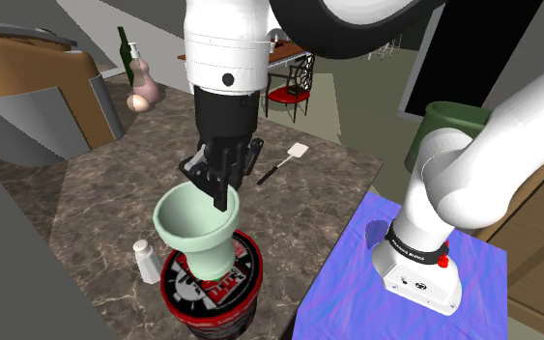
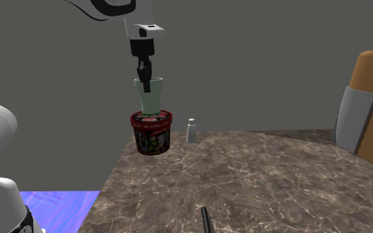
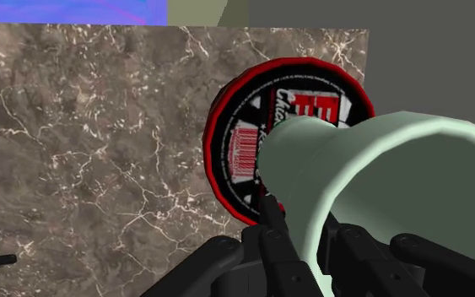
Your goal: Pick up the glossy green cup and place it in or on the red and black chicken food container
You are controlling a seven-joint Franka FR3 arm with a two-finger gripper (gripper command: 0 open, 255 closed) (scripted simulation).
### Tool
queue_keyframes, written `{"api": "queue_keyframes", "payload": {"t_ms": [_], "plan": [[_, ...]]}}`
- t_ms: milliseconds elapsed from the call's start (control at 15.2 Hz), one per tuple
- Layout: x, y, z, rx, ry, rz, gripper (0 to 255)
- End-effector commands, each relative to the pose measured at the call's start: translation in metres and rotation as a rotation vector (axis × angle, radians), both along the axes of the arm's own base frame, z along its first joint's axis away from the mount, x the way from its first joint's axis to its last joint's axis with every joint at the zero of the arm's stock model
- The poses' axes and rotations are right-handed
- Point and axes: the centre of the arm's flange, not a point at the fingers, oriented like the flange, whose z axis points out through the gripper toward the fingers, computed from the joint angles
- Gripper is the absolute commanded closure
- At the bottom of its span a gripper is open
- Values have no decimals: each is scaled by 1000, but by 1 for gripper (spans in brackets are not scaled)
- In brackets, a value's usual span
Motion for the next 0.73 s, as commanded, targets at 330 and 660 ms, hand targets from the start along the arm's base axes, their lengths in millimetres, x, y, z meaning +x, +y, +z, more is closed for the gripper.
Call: {"api": "queue_keyframes", "payload": {"t_ms": [330,660], "plan": [[0,0,-3,1,-1,0,255],[0,0,-3,1,-1,0,0]]}}
